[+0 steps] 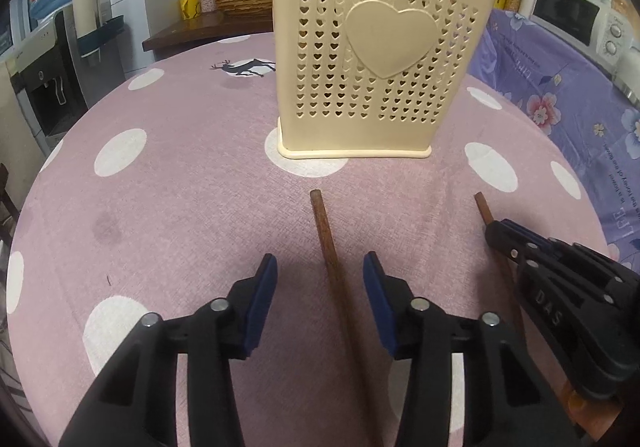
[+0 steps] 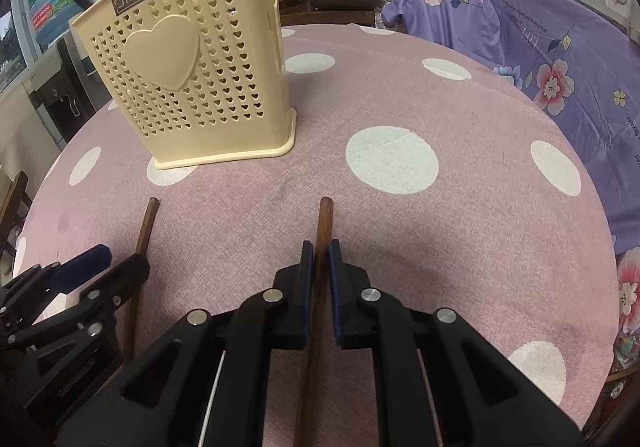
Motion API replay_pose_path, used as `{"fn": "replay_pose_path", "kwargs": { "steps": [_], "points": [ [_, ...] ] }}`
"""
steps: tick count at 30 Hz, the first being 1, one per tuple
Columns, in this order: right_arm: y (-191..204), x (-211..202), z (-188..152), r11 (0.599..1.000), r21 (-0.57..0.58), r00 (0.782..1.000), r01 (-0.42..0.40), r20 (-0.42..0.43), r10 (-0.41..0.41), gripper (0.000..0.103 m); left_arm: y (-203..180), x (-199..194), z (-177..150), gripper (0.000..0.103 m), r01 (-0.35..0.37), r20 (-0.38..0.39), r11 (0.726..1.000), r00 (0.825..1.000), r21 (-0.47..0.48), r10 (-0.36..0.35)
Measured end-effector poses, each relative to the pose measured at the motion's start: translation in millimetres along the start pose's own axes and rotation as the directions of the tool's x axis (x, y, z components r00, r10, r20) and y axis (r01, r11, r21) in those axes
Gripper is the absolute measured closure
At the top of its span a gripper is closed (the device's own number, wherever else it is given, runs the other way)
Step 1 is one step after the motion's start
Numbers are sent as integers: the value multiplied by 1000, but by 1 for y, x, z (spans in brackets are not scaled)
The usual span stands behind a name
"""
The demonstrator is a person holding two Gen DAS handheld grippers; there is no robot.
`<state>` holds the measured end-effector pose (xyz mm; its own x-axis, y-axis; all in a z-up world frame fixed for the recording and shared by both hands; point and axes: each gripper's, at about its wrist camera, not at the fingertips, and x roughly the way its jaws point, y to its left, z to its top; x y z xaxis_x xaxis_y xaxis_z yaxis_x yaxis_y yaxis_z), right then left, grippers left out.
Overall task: Organize utensils
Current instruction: 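Grasp a wooden chopstick with the right tool while the left grasps the last one, then carry both wooden chopsticks over the holder and drop them in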
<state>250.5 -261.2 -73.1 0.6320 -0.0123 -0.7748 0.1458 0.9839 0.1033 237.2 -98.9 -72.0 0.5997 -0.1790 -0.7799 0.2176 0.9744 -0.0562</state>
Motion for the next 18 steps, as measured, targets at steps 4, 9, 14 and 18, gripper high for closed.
{"fn": "replay_pose_path", "kwargs": {
  "steps": [4, 9, 14, 18],
  "points": [
    [-1, 0, 0, 1000, 8, 1000, -7, 2, 7, 94, -4, 6, 5, 73, -31, 4, 999, 1000, -9, 31],
    [-1, 0, 0, 1000, 2, 1000, -8, 2, 8, 94, -11, 12, 10, 80, -72, 8, 997, 997, 18, 72],
    [-1, 0, 0, 1000, 3, 1000, -8, 2, 8, 94, -13, 15, 14, 88, -90, 8, 996, 996, 28, 90],
    [-2, 0, 0, 1000, -1, 1000, -6, 1, 6, 94, -14, 17, 17, 94, -92, 2, 995, 996, 30, 92]
  ]
}}
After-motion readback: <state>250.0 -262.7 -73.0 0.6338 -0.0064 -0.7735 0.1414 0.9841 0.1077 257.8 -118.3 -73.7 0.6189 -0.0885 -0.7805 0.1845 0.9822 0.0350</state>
